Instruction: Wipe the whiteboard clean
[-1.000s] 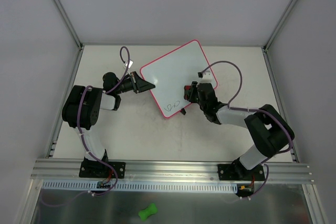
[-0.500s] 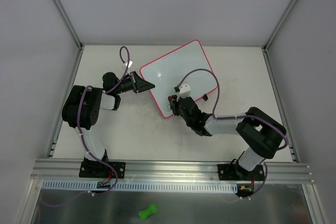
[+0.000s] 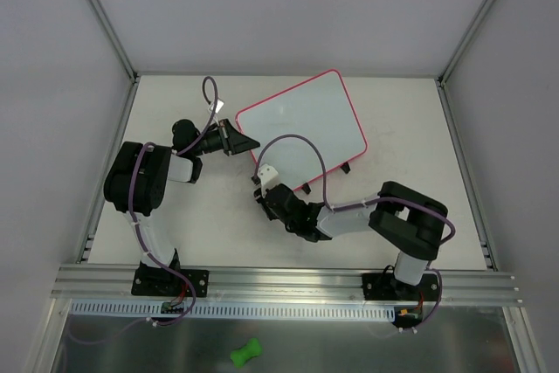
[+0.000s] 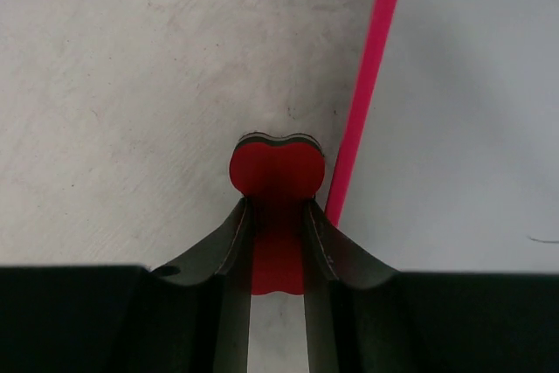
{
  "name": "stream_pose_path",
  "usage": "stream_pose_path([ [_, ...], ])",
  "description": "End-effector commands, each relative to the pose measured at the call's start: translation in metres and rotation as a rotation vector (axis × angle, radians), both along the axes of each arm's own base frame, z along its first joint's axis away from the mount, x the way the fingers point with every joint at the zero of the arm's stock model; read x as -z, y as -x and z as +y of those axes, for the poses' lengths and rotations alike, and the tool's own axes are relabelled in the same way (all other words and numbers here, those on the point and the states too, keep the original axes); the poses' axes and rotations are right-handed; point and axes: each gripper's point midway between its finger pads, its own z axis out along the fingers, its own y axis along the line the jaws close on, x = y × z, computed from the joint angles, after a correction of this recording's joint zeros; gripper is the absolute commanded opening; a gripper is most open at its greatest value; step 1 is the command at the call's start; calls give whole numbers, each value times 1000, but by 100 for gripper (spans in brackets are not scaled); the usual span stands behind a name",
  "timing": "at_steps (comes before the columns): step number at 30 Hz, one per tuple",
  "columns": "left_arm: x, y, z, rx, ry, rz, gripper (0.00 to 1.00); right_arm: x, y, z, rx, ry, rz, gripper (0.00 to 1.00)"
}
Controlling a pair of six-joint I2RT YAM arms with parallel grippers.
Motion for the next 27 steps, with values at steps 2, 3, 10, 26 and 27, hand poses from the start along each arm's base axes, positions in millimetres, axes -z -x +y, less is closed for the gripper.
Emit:
stream_pose_path([
  [2, -56, 25, -14, 135, 57, -360, 0, 25, 5, -24, -6, 146, 46, 0],
  [3, -56, 24, -13, 132, 56, -361, 0, 15, 4, -24, -2, 127, 35, 0],
  [10, -55, 24, -14, 132, 57, -354, 0, -41, 8, -21, -35, 10, 6, 0],
  [26, -55, 24, -14, 134, 56, -352, 0, -78, -39, -54, 67, -198, 56, 0],
  [27, -54, 24, -14, 132, 56, -352, 0, -77, -43, -58, 80, -189, 38, 0],
])
